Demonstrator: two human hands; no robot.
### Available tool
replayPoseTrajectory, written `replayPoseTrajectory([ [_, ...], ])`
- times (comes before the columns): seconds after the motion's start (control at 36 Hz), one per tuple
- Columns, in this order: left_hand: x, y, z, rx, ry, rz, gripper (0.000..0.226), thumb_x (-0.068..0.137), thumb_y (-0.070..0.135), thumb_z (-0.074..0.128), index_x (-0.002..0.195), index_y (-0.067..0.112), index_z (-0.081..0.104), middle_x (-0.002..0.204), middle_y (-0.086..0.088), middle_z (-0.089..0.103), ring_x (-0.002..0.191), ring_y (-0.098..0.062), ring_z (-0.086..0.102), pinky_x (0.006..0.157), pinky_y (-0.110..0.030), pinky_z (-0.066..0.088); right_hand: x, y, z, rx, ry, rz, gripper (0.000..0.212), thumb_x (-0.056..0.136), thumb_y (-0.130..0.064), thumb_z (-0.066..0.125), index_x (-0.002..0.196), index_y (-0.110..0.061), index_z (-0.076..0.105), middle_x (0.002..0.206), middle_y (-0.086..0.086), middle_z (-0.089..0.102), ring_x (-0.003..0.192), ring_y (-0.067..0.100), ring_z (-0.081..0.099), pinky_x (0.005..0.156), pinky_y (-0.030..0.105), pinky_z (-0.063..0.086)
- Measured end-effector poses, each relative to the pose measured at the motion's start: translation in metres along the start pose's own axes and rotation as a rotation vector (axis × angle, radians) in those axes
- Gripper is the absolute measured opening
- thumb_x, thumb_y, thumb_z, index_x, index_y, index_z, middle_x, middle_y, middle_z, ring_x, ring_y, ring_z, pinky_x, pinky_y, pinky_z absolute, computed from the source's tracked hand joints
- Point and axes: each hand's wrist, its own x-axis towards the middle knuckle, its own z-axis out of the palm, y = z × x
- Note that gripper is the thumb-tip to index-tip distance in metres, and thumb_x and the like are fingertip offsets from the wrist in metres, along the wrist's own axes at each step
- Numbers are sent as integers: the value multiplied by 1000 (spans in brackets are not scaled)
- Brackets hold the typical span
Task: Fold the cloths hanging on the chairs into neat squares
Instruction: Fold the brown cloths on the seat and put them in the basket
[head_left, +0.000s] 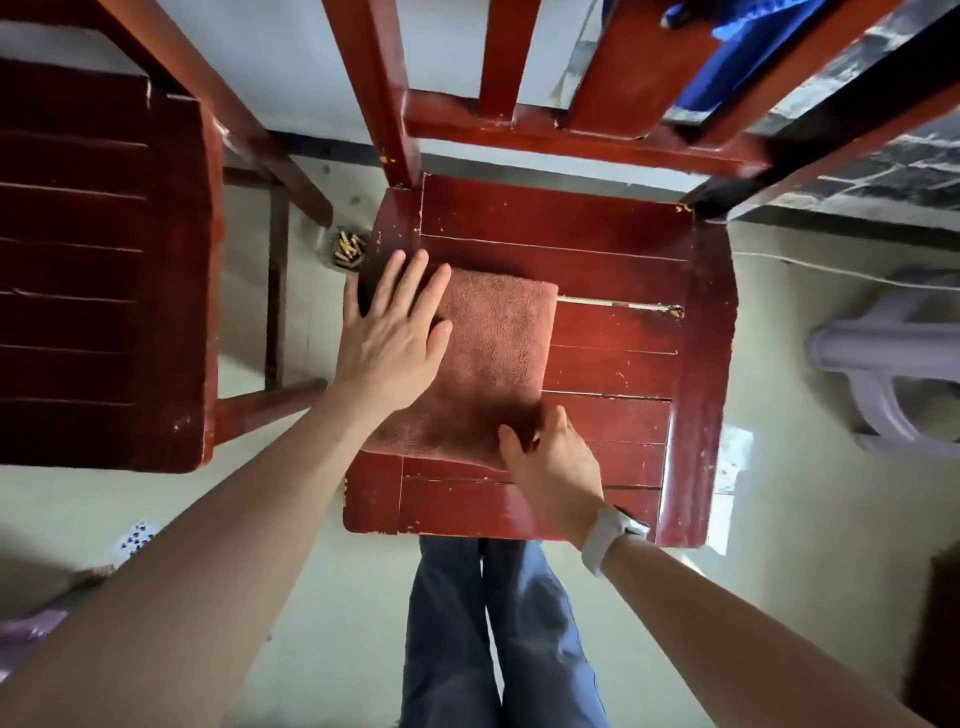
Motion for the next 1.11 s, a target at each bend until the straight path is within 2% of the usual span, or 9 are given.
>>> replayPoseTrajectory([
  [0.17,4,1,-15,0,157,-143,37,84,28,50,118,12,54,109,-15,59,105,-35,52,98,-50,33,13,-2,-41,142,72,-23,23,85,-30,53,98,-14,42,81,4,58,81,32,60,72,38,50],
  [0.31,-15,5,-12,-87,-18,-234,35,85,29,56,116,14,57,103,-8,65,98,-29,60,89,-43,41,53,10,-100,303,496,-178,32,88,-24,52,117,-10,49,107,9,61,97,28,58,84,40,49],
  [0.5,-14,33,-13,-225,228,-193,48,89,20,51,135,8,41,136,-15,45,123,-30,45,95,-46,40,60,18,-89,-170,520,-302,59,90,-31,19,145,-11,20,154,11,19,143,25,14,116,45,6],
  [0.61,-1,53,-5,-67,111,105,58,93,32,37,144,9,21,154,-9,14,141,-26,19,107,-49,28,59,30,-62,-357,390,-303,62,90,-33,16,145,-6,16,155,12,12,144,25,8,115,51,5],
  [0.69,7,52,13,23,-31,119,60,96,41,24,146,12,6,153,1,-8,142,-19,-1,114,-52,15,65,41,-52,-406,319,-255,63,91,-38,13,147,-10,9,156,9,5,144,23,2,115,52,5],
  [0.75,8,52,15,7,-14,103,60,95,41,23,146,11,14,155,-1,1,143,-22,6,112,-53,15,67,42,-53,-318,305,-283,59,93,-37,14,147,-13,9,156,6,1,144,19,-3,115,46,2],
  [0.83,9,57,9,-170,107,88,48,95,28,33,138,6,37,151,-8,27,140,-26,23,109,-49,26,62,39,-62,-46,400,-276,48,96,-27,30,142,-11,29,154,8,19,143,22,12,116,38,13],
  [0.94,18,62,-1,-367,194,-124,50,95,22,44,141,6,30,147,-13,32,134,-28,34,103,-43,34,62,42,-67,175,482,-16,37,94,-21,44,129,-9,45,127,12,49,118,29,40,97,27,27],
  [1.11,37,52,0,-312,99,-239,41,95,25,45,126,-1,50,129,-24,44,116,-40,39,95,-45,35,69,31,-64,402,345,235,33,90,-24,52,115,-2,50,117,17,56,112,34,49,98,41,39],
])
